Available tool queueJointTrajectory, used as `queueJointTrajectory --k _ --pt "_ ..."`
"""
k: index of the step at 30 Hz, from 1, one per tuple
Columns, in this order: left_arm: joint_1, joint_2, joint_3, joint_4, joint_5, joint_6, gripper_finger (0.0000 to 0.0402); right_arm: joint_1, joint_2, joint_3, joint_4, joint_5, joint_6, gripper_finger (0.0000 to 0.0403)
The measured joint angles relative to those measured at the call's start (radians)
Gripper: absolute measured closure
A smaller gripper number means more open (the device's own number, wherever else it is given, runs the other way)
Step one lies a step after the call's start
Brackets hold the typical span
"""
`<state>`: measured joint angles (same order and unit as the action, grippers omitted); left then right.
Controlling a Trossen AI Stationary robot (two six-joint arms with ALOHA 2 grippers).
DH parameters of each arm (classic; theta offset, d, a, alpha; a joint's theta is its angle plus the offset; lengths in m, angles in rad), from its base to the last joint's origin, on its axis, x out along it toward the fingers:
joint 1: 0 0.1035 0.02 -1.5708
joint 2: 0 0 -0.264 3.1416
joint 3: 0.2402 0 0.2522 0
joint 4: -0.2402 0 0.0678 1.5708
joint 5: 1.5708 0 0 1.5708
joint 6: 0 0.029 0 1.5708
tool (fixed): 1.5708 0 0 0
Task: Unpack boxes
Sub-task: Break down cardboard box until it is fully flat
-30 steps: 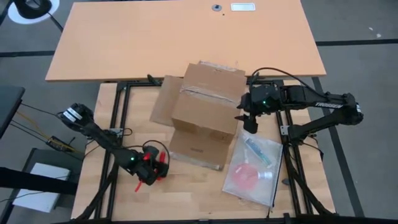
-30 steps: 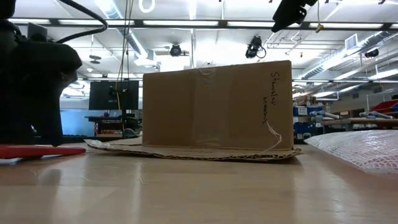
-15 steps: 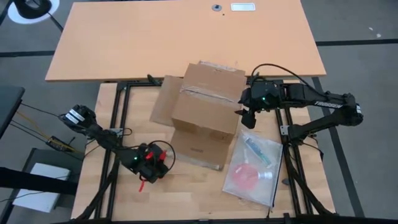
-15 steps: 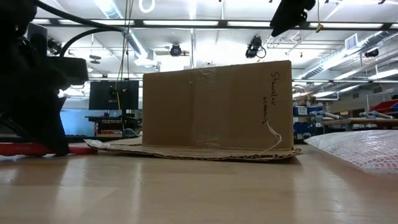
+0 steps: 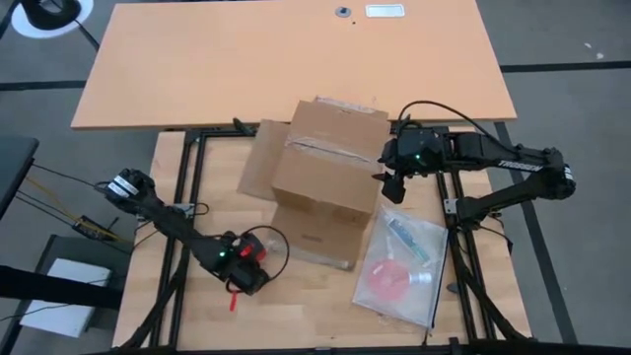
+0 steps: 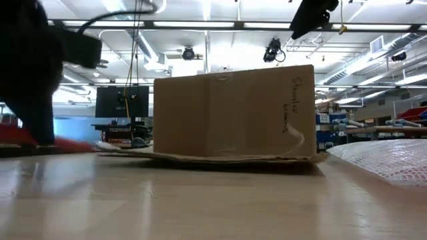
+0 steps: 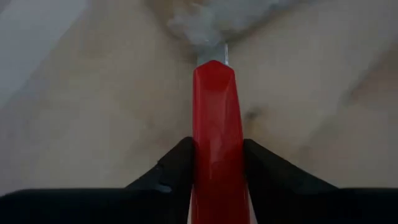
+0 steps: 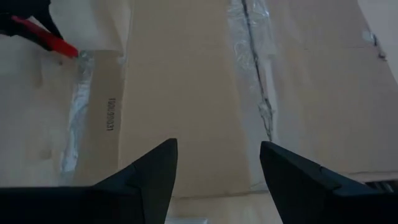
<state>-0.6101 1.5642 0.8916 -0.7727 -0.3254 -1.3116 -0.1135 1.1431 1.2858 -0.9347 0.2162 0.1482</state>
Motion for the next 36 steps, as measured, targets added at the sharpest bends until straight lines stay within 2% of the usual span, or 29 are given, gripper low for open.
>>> queueJointTrajectory --k 5,9,12,17,21,27,32,36 --pt "-0.017 -0.006 0.164 -0.090 0.097 0.105 0.0289 0.000 0.000 0.016 0.018 -0.001 -0.015 0.0170" --pt "-0.029 -0.017 0.277 -0.130 0.166 0.169 0.0316 0.000 -0.001 0.027 0.018 -0.003 -0.058 0.0170" --pt "-0.036 -0.026 0.335 -0.151 0.167 0.189 0.0337 0.000 -0.004 0.029 0.017 -0.004 -0.095 0.0170" --pt "-0.032 -0.021 0.347 -0.157 0.109 0.129 0.0348 0.000 -0.003 0.029 0.017 -0.030 -0.107 0.0170" --pt "-0.024 0.002 0.346 -0.154 0.082 0.127 0.0320 0.000 -0.003 0.029 0.001 -0.080 -0.108 0.0170" --pt "-0.026 0.129 0.346 -0.138 0.122 0.087 0.0234 0.000 -0.002 0.029 -0.052 -0.089 -0.108 0.0170" --pt "-0.034 0.252 0.346 -0.038 0.202 0.192 0.0172 0.002 -0.001 0.029 -0.095 -0.090 -0.091 0.0170" --pt "-0.032 0.308 0.346 -0.054 0.282 0.239 0.0148 0.002 -0.001 0.029 -0.102 -0.089 -0.078 0.0170"
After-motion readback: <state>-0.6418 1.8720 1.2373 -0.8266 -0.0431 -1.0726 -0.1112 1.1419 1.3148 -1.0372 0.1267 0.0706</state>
